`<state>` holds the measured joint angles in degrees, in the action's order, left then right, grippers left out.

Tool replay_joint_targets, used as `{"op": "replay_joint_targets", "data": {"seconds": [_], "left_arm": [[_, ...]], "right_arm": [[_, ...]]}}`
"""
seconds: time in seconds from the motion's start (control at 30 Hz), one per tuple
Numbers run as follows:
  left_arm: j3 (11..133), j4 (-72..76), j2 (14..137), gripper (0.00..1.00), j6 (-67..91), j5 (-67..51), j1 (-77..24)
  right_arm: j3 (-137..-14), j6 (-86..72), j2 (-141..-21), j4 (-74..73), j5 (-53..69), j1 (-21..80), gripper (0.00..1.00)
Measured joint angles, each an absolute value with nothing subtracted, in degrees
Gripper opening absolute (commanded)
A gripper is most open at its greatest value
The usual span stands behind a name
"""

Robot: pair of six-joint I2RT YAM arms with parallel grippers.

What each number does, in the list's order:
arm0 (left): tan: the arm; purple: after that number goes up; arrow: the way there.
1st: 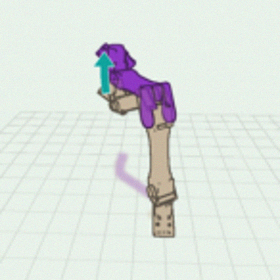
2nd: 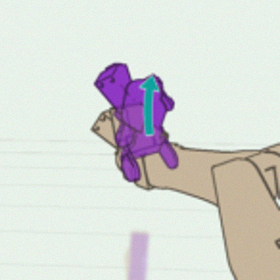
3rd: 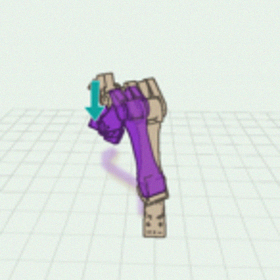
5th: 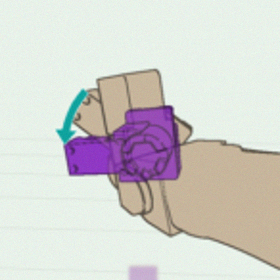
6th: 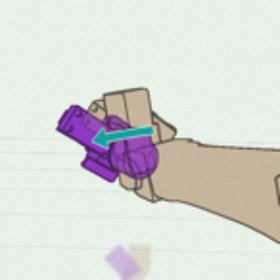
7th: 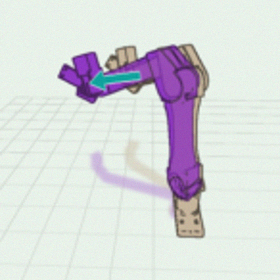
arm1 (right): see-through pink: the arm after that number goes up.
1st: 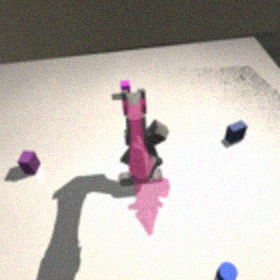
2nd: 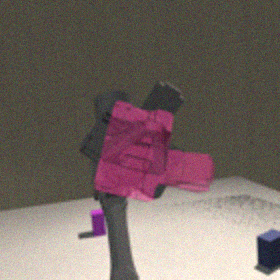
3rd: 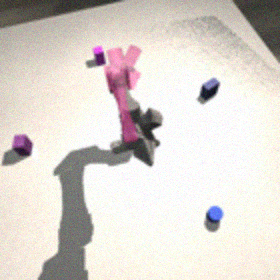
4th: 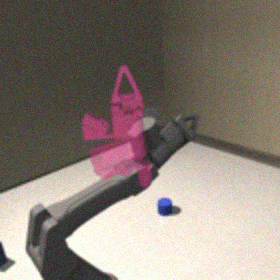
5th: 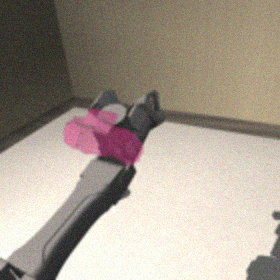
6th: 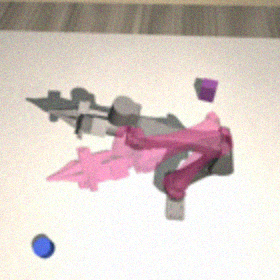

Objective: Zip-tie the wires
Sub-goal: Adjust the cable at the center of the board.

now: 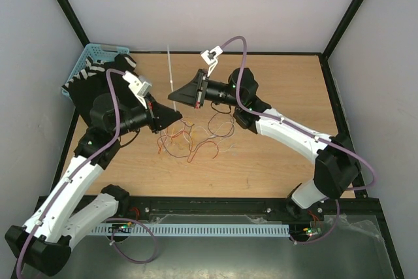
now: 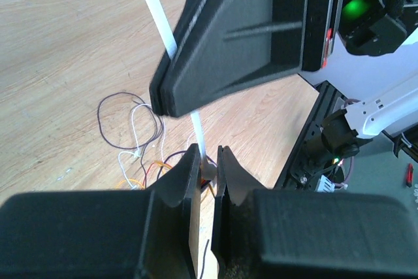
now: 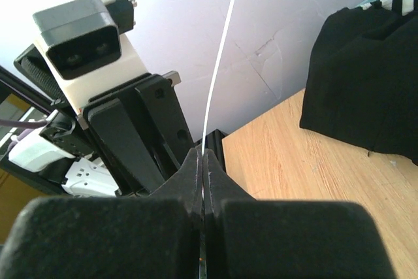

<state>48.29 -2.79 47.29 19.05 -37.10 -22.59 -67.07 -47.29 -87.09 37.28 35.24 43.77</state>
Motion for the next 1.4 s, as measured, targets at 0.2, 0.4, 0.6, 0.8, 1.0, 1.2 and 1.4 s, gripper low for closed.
{"op": "replay_joint_targets", "data": {"seconds": [0.2,0.4,0.6,0.8,1.0,1.2,1.4], "left_arm": [[43.8,0.8,45.0,0.01,20.8,-35.9,-22.7],[40.8,3.5,44.7,0.02,22.2,-34.8,-23.7],[40.2,3.5,44.8,0.15,22.2,-33.8,-24.2],[43.9,0.8,47.3,0.48,20.7,-34.2,-24.6],[49.3,-3.1,48.9,0.71,18.3,-35.1,-24.8],[51.7,-5.5,48.0,0.75,14.1,-37.5,-24.7],[52.2,-7.5,49.4,0.75,10.5,-44.0,-24.7]], "right_arm": [[-69.8,-46.1,-87.8,33.1,35.7,42.9,0.00],[-69.9,-45.8,-88.4,30.8,36.8,42.5,0.00],[-69.9,-45.9,-88.7,30.1,38.2,42.2,0.00],[-69.9,-46.1,-88.6,31.4,39.7,41.6,0.00],[-69.8,-45.5,-86.2,31.3,40.1,40.9,0.00],[-69.7,-44.6,-83.2,29.1,41.0,38.8,0.00],[-69.7,-44.1,-82.4,24.8,44.4,35.6,0.00]]}}
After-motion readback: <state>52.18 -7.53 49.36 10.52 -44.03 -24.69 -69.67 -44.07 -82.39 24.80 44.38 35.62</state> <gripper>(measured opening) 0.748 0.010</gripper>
